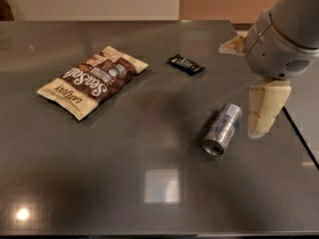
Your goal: Place redbull can upright
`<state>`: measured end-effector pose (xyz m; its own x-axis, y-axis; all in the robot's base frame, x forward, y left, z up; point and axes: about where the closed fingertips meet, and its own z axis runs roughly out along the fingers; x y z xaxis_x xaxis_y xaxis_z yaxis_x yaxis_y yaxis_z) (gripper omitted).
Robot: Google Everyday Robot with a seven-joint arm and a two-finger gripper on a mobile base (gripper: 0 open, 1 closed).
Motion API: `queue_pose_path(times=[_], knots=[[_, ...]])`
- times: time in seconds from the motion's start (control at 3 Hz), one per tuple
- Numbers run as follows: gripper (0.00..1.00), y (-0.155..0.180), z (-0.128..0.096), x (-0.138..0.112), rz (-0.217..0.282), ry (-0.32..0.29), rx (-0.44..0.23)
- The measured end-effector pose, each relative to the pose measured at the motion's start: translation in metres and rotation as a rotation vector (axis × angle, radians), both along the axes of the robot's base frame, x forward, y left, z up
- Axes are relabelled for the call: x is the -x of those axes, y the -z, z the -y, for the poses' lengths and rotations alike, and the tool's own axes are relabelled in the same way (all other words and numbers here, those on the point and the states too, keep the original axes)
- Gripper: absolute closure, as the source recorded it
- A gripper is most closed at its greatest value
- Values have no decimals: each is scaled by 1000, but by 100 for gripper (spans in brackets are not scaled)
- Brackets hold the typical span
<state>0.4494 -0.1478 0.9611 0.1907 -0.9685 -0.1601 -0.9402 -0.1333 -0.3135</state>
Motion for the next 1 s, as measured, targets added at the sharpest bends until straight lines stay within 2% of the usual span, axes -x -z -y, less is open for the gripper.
queue_pose_path(times=[0.33,0.67,1.0], knots=[[0,18,-15,1,-18,-113,-10],[0,48,-30,5,-73,-326,-9],[0,75,-35,7,-107,-536,27]])
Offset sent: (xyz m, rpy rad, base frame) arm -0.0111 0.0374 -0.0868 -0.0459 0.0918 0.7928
